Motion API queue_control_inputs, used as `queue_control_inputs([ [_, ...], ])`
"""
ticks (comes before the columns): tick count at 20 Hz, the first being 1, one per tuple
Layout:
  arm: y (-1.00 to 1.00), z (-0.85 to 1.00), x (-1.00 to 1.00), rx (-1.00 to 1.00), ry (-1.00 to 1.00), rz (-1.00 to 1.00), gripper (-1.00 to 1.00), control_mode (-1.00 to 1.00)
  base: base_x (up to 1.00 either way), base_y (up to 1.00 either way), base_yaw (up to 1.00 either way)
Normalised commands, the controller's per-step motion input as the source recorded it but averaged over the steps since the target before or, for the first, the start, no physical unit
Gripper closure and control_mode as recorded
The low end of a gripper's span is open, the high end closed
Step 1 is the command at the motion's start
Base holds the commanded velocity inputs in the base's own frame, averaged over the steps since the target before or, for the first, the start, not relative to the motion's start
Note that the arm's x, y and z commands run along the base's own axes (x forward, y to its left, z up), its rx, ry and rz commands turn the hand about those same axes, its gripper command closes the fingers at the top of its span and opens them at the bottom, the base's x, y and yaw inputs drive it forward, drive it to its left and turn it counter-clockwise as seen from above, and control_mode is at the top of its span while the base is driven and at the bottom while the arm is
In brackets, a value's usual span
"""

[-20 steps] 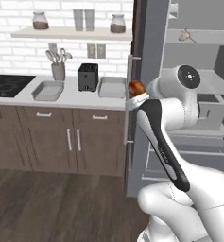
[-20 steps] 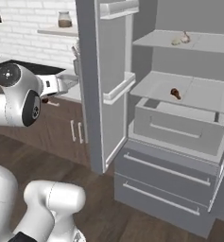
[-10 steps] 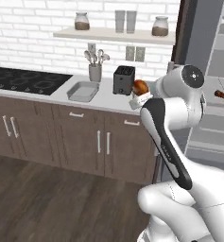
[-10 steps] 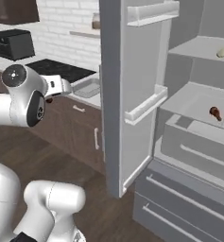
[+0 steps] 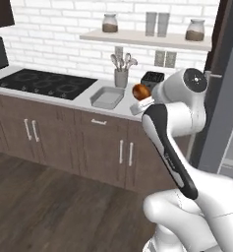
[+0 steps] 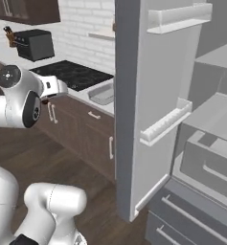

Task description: Place one garlic and one chicken drumstick in each tupperware on the nearby counter, to pack two identical lunches.

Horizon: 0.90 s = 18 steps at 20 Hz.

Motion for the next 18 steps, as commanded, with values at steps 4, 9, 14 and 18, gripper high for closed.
queue_control_inputs([
  [4, 0.0, 0.0, 0.0, 0.0, 0.0, 0.0, 1.0, 1.0, 1.0, 1.0, -0.61],
  [9, 0.0, 0.0, 0.0, 0.0, 0.0, 0.0, 1.0, 1.0, 1.0, 1.0, -0.27],
  [14, 0.0, 0.0, 0.0, 0.0, 0.0, 0.0, 1.0, 1.0, 1.0, 0.36, 0.64],
  [18, 0.0, 0.0, 0.0, 0.0, 0.0, 0.0, 1.0, 1.0, 1.0, 0.07, 0.69],
])
